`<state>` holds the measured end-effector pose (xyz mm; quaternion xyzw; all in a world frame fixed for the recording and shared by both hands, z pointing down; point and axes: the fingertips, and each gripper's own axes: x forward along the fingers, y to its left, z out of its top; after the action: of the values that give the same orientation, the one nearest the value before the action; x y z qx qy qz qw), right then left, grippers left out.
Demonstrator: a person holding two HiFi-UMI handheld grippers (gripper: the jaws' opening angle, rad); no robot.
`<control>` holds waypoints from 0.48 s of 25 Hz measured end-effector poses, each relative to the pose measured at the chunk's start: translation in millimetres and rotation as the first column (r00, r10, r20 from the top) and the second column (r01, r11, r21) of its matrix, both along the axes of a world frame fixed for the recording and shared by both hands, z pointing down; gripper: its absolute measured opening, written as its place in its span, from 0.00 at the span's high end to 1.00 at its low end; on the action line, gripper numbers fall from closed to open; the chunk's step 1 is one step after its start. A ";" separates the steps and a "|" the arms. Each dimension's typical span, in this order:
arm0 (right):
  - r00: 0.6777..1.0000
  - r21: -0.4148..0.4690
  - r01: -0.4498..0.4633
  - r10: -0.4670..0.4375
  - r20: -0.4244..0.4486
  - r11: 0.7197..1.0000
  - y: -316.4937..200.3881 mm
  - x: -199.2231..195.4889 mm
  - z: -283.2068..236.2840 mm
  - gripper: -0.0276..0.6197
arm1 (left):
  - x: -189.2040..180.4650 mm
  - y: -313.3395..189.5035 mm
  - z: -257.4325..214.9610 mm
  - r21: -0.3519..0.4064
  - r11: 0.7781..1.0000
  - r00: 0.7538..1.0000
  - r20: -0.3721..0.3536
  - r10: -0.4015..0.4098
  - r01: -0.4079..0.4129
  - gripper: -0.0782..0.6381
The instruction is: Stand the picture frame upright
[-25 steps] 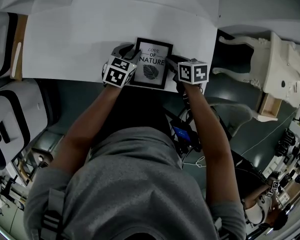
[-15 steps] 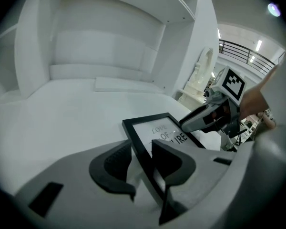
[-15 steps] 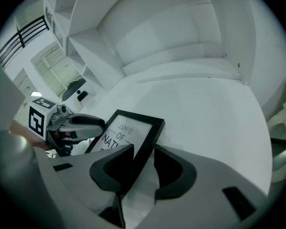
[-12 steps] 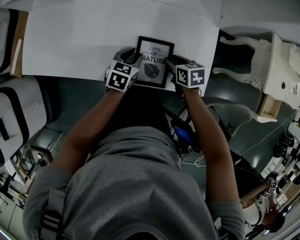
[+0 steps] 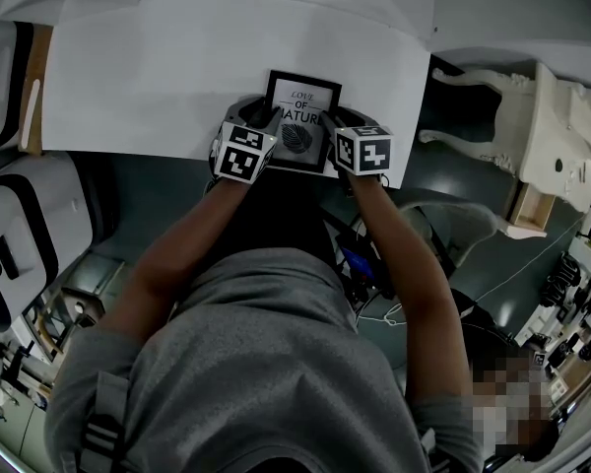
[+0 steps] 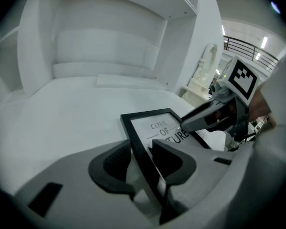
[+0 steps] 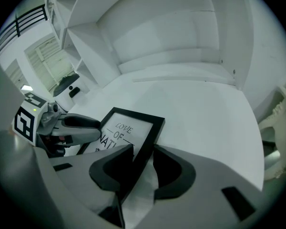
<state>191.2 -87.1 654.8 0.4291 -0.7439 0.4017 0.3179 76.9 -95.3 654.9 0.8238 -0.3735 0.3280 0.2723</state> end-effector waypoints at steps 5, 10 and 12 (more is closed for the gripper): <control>1.000 -0.008 -0.003 0.003 0.002 1.000 -0.5 -0.5 -1.0 0.75 | -2.1 -0.6 1.2 0.005 1.000 1.000 0.025 -0.017 0.017 0.70; 1.000 -0.017 -0.009 0.008 -0.019 1.000 -1.9 0.1 -0.3 0.75 | -0.6 -1.4 0.3 -0.004 0.999 0.998 0.047 -0.047 0.047 0.70; 1.000 -0.016 -0.014 0.013 -0.028 1.000 -1.4 0.4 0.6 0.75 | -0.5 -0.9 1.6 -0.003 0.998 0.997 0.048 -0.056 0.056 0.70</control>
<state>191.6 -88.5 655.4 0.4369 -0.7333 0.4040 0.3290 76.4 -96.2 656.5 0.8043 -0.4021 0.3408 0.2742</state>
